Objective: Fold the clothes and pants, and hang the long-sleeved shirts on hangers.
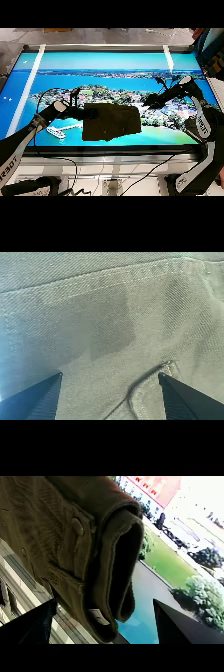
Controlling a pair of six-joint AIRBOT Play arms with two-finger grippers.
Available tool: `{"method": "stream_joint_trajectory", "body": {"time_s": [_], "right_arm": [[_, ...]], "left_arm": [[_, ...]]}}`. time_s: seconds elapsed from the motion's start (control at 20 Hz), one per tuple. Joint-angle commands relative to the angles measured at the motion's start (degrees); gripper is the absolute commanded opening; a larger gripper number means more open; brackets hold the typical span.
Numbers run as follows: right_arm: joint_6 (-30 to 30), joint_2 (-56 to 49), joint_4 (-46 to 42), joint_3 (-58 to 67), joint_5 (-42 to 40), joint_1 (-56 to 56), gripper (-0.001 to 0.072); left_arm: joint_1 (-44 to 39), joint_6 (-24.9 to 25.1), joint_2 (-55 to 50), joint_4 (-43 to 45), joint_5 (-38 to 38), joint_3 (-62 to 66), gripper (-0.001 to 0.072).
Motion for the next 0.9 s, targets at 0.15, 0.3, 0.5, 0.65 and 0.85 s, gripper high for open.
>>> {"method": "stream_joint_trajectory", "body": {"time_s": [0.15,0.3,0.5,0.65,0.85], "right_arm": [[1.0,0.9,-6.2,-7.7,-3.8,6.8,0.0677],[-0.1,0.9,-6.7,-13.2,-8.9,8.3,0.0677],[-0.6,0.9,-1.8,-17.6,-17.9,8.5,0.0651],[-4.0,0.9,6.8,-19.5,-18.2,10.8,0.0545],[-4.2,0.9,10.2,-19.4,-20.0,17.2,0.0546]], "left_arm": [[0.0,0.0,0.0,-0.8,-1.2,0.0,0.0704],[0.0,0.0,0.0,-0.8,-2.4,0.0,0.0705],[0.0,0.0,0.0,-0.8,-2.4,0.0,0.0705],[0.0,0.0,-0.1,-0.5,-2.4,0.0,0.0705],[0.0,0.0,-0.1,-0.6,-2.4,0.0,0.0704]]}}
